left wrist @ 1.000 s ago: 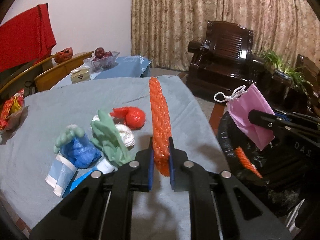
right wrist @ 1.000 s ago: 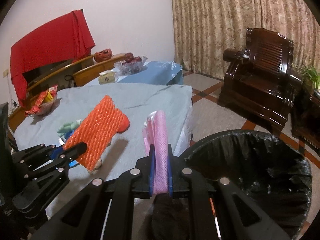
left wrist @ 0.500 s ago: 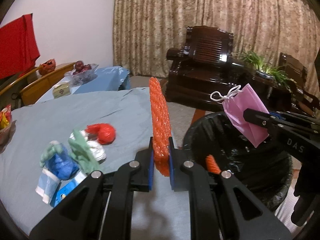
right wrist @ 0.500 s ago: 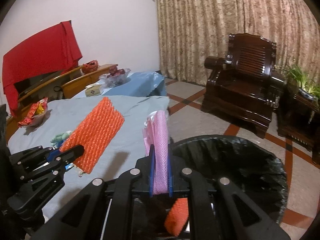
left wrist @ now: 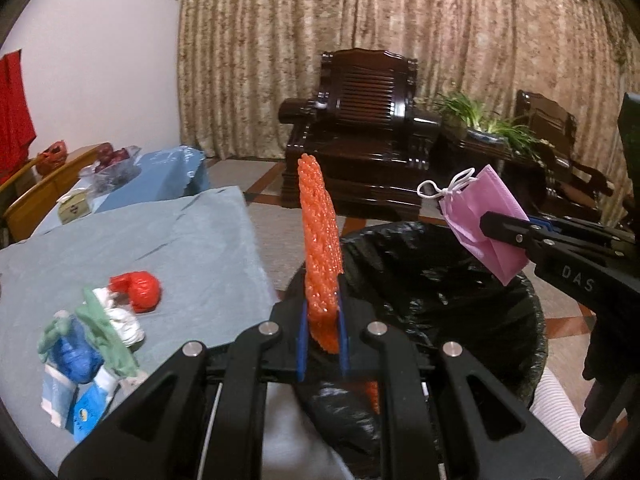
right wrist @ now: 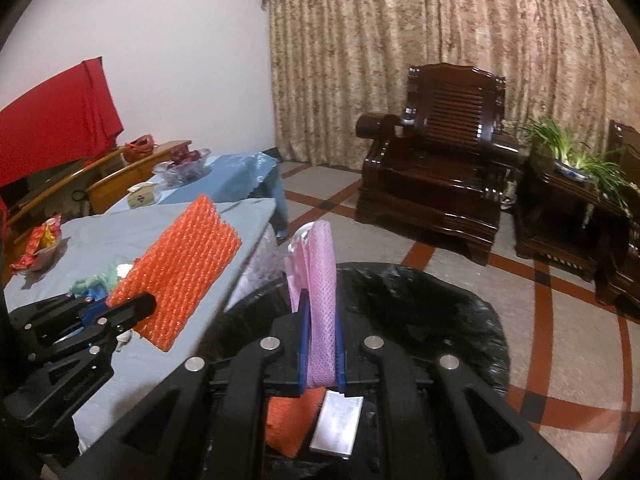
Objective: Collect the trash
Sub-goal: 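Carry the pink mask and orange net over the bin and release both, then grasp the green glove with the right tool while the left tool grasps the white cup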
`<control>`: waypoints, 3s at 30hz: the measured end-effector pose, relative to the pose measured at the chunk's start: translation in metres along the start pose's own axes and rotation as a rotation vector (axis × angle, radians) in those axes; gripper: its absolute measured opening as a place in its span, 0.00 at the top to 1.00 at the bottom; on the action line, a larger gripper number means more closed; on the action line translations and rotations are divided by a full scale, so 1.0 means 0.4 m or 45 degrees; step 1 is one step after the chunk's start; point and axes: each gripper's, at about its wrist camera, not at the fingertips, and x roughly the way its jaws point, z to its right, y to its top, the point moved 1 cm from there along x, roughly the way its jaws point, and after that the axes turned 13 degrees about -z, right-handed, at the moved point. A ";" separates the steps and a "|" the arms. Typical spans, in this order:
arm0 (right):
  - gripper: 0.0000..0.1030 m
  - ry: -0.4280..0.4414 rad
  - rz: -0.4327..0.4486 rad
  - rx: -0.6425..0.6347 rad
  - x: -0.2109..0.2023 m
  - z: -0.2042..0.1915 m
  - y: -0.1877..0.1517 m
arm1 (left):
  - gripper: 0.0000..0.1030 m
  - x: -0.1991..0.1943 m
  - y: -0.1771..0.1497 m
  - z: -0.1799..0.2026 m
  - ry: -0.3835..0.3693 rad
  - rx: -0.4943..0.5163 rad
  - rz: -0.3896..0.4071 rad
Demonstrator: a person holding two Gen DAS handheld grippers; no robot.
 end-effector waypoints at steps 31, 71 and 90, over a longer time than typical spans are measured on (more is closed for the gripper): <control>0.90 -0.092 -0.078 0.127 0.045 0.155 -0.050 | 0.89 0.129 0.023 0.119 -0.089 0.130 -0.078; 0.06 0.035 -0.029 -0.028 0.046 -0.107 0.001 | 0.10 -0.082 -0.071 -0.256 0.235 -0.211 0.024; 0.06 0.235 -0.019 -0.254 0.184 -0.466 -0.016 | 0.10 -0.126 -0.240 -0.581 0.472 -0.339 -0.086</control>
